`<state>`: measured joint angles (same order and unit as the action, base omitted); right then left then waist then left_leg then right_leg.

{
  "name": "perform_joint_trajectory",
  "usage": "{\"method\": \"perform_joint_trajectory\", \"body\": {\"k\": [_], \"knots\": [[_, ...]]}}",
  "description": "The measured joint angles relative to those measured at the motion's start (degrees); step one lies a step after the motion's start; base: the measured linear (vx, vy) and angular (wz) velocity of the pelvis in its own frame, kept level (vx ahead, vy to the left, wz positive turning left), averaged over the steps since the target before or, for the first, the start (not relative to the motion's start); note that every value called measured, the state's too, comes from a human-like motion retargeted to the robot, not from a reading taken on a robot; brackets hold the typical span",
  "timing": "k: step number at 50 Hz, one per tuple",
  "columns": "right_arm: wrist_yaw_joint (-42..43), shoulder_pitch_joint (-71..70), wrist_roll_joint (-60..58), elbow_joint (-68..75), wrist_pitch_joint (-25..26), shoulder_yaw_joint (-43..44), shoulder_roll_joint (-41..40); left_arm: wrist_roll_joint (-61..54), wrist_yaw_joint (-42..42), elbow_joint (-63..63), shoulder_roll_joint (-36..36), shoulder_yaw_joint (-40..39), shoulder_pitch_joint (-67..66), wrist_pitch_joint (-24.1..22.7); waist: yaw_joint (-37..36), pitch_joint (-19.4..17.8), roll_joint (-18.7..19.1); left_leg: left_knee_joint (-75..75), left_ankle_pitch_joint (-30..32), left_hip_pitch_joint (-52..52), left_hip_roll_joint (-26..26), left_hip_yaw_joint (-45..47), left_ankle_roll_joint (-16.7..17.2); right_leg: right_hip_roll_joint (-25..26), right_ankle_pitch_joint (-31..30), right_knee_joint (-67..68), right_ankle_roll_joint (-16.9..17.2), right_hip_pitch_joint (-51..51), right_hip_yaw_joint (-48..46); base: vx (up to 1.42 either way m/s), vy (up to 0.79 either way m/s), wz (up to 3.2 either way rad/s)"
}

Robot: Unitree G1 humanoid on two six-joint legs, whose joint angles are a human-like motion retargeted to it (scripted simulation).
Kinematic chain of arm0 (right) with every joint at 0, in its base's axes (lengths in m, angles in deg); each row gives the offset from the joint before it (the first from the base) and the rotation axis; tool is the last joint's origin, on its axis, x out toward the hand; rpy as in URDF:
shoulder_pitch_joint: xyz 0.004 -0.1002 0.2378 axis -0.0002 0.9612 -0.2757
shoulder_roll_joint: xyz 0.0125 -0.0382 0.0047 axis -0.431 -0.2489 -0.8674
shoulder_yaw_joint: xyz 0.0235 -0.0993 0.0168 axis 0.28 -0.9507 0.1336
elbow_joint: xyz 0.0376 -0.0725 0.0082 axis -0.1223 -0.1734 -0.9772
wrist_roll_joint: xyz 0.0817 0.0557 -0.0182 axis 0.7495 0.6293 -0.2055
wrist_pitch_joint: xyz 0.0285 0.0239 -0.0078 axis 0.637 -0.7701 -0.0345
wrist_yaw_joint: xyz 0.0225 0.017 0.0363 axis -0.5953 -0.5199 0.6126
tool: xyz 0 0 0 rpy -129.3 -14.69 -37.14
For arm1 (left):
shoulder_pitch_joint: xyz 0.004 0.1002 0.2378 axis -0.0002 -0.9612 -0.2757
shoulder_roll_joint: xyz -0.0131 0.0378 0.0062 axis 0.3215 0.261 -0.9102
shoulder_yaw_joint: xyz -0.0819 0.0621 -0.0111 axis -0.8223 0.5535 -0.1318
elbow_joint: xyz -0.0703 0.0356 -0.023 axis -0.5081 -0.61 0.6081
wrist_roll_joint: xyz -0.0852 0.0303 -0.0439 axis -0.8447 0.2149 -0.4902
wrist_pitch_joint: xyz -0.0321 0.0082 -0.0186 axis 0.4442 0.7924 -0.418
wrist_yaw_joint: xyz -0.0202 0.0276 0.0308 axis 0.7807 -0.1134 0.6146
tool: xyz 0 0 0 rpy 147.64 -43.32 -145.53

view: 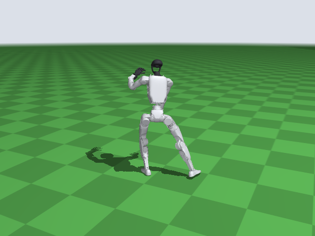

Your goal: Kungfu

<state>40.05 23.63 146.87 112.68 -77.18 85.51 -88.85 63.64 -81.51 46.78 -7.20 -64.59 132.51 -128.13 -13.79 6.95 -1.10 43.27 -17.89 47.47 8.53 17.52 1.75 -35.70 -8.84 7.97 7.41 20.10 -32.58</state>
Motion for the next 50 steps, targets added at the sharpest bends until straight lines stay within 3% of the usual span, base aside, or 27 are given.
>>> {"method": "perform_joint_trajectory", "body": {"k": [5, 8, 11, 15, 20, 25, 30, 35, 37, 40, 43, 45, 47, 50], "knots": [[1.7, 5.0, -16.7, -10.7, -4.7, -7.6, -1.0, 3.8, -3.3, -0.5, -0.4, -5.9, -8.2, 1.7, 1.0, 1.0, 0.2, -3.6, 1.5, -1.9, 2.8, 0.4, 1.0, 0.5, 2.0, 3.8, -5.7, 2.2, -2.8, 0.0, -0.14, -0.57], [5.9, 7.6, -26.4, -19.2, -10.3, -10.0, -0.3, 2.6, -3.5, -1.8, -3.2, -11.1, -14.2, 1.9, 1.9, 1.6, 0.0, -6.3, 2.6, -4.0, 4.2, 1.0, 2.1, 0.8, 2.6, 5.1, -6.3, 2.7, -4.0, -0.03, -0.31, -0.54], [7.1, 8.6, -28.3, -29.5, -13.5, -11.9, 1.3, -1.8, -0.8, -4.3, -7.5, -16.7, -20.2, 0.9, 3.3, 2.2, -0.4, -9.4, 4.1, -6.7, 5.2, 1.6, 3.4, 1.4, 2.9, 5.5, -4.9, 2.7, -4.5, 0.0, -0.34, -0.4], [8.3, 8.3, -25.0, -45.1, -15.8, -13.4, 5.1, -11.1, 6.3, -9.9, -14.6, -25.4, -27.9, 0.1, 5.8, 2.9, -1.1, -14.1, 6.9, -10.8, 6.0, 2.2, 5.6, 2.7, 4.9, 6.0, -0.4, 2.7, -2.7, -0.02, -0.5, -0.23], [13.4, 6.0, -24.1, -64.5, -20.3, -12.8, 15.3, -27.9, 21.9, -19.8, -23.9, -36.5, -37.6, 3.3, 7.9, 4.6, -1.6, -22.8, 12.0, -17.4, 8.1, 4.2, 8.8, 3.4, 11.1, 13.3, 1.7, 6.3, 0.5, -0.01, -0.58, -0.4], [22.9, 3.4, -27.9, -81.3, -26.1, -6.9, 28.0, -53.9, 36.5, -28.8, -32.7, -38.5, -46.0, 16.6, 9.9, 6.4, -3.3, -32.3, 16.6, -25.7, 9.8, 9.2, 11.5, 3.9, 16.8, 21.9, 2.4, 11.6, 4.2, 0.01, -0.71, -0.68], [36.8, 4.3, -32.0, -97.3, -29.6, 2.3, 39.8, -87.2, 55.0, -41.0, -38.0, -39.3, -53.1, 31.9, 16.7, 9.4, -1.5, -38.8, 20.0, -29.2, 12.2, 11.1, 12.4, 6.8, 22.4, 30.3, 1.3, 15.9, 5.7, 0.04, -0.63, -0.23], [44.4, 12.7, -38.9, -117.5, -30.6, 18.9, 48.5, -115.8, 61.6, -62.3, -36.9, -44.0, -51.8, 46.1, 23.0, 11.0, 0.3, -41.6, 22.5, -29.3, 13.2, 11.3, 13.3, 7.0, 27.3, 36.8, 0.8, 19.5, 5.9, -0.05, -0.41, -0.01], [48.2, 16.7, -44.4, -123.7, -30.5, 26.2, 50.0, -123.0, 60.2, -68.6, -35.8, -44.0, -51.0, 47.2, 25.5, 11.6, 0.5, -42.0, 22.7, -28.4, 12.6, 11.1, 13.3, 5.8, 28.7, 39.1, 0.6, 21.4, 6.0, -0.09, -0.25, 0.2], [56.5, 22.3, -57.5, -128.7, -29.3, 34.8, 50.7, -123.8, 58.9, -74.8, -34.2, -42.0, -49.8, 47.0, 27.6, 12.4, 0.3, -42.3, 22.6, -28.3, 11.8, 12.3, 13.3, 5.2, 29.7, 41.5, 0.3, 24.6, 8.0, -0.08, -0.13, -0.17], [68.2, 25.7, -68.9, -128.5, -25.5, 35.7, 50.5, -119.0, 60.7, -76.6, -33.2, -39.2, -48.9, 47.1, 28.6, 12.0, 0.4, -41.9, 22.2, -29.3, 12.0, 14.5, 13.3, 6.3, 29.6, 41.5, -0.3, 26.2, 10.0, -0.1, -0.06, -0.56], [71.2, 27.1, -69.9, -127.9, -25.5, 33.9, 50.7, -116.3, 61.8, -76.3, -33.0, -38.2, -48.5, 47.0, 28.6, 11.5, 0.8, -41.4, 21.5, -30.4, 12.6, 14.7, 13.3, 7.8, 29.2, 40.7, -0.8, 26.5, 10.8, -0.07, 0.0, -0.86], [68.7, 28.0, -65.3, -127.8, -27.0, 32.1, 51.0, -114.2, 62.4, -75.3, -32.8, -37.8, -47.9, 46.9, 27.8, 11.0, 0.9, -40.3, 19.1, -30.9, 12.3, 12.7, 13.3, 9.0, 28.0, 39.1, -1.2, 27.2, 11.9, -0.09, 0.1, -0.98], [62.0, 27.9, -58.2, -127.8, -28.2, 31.0, 51.3, -112.2, 62.8, -73.1, -32.9, -37.0, -47.1, 46.7, 26.8, 10.2, 0.3, -38.4, 11.7, -30.3, 7.6, 4.1, 13.3, 8.5, 24.8, 36.2, -1.1, 28.9, 14.1, -0.14, 0.26, -0.96]]}}
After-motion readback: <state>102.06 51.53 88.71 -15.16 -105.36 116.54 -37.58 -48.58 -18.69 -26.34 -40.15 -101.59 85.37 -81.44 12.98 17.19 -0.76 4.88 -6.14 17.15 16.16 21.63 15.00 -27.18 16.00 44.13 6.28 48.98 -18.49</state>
